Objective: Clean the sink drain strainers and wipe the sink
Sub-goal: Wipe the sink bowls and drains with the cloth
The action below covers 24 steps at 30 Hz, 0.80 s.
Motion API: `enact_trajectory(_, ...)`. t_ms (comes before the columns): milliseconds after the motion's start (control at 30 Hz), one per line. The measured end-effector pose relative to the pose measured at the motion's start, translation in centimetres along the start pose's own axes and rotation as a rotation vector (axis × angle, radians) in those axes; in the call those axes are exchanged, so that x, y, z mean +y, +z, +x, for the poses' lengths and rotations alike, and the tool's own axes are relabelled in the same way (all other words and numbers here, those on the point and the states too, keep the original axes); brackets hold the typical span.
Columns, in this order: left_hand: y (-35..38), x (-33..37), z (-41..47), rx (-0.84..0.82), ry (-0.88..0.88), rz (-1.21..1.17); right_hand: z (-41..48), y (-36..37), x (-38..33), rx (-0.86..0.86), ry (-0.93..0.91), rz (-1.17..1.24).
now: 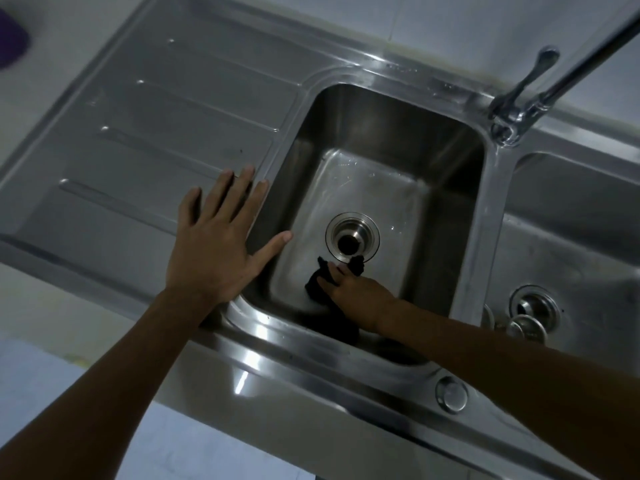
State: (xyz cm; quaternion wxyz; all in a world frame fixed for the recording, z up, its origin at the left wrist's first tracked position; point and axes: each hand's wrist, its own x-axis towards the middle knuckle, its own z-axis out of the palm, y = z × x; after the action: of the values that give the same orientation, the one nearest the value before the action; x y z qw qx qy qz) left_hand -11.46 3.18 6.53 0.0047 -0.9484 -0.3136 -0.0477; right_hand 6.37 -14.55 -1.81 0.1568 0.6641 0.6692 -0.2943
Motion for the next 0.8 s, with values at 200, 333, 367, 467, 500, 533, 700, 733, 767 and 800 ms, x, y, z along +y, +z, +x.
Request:
enact_trajectory(200,-0.3,0.1,0.2,0.009,-0.008,-0.011,3.1,-2.8,0.9,0.157,0.253,-0.129)
enact_trajectory(333,-0.3,0.2,0.2,0.005,-0.011,-0.017,3.8,-3.4,4.3,0.071,0.372,-0.365)
enact_trajectory(367,-0.2,0.3,0.1,0.002,-0.007,-0.017,3.9,-2.9,4.4,0.017,0.354,-0.467)
enact_trajectory(467,-0.1,0.6,-0.3,-0.003,-0.001,-0.023,4.9,-3.5,3.6,-0.084,0.349,-0.358)
enact_trajectory(500,-0.2,0.5,-0.3,-0.003,-0.005,-0.021,5.5,-4.5,3.5,-0.105,0.392,-0.087)
enact_trajectory(533,-0.2,0.5,-0.3,-0.001,-0.006,-0.018,6.2,-5.6,3.9,-0.119,0.452,0.267)
enact_trajectory(700,-0.1,0.3,-0.1,0.035,-0.011,-0.024,5.9,-7.8,7.2,0.151,0.893,1.898)
enact_trajectory(733,-0.1,0.2,0.1,0.036,-0.012,-0.025,5.8,-7.7,8.0,0.21,0.894,1.98)
enact_trajectory(767,0.0,0.2,0.2,0.033,-0.011,-0.026,5.8,-7.6,8.5,0.272,0.869,2.01)
enact_trajectory(800,0.2,0.2,0.2,0.027,-0.007,-0.027,5.8,-7.6,8.7,0.337,0.857,1.982)
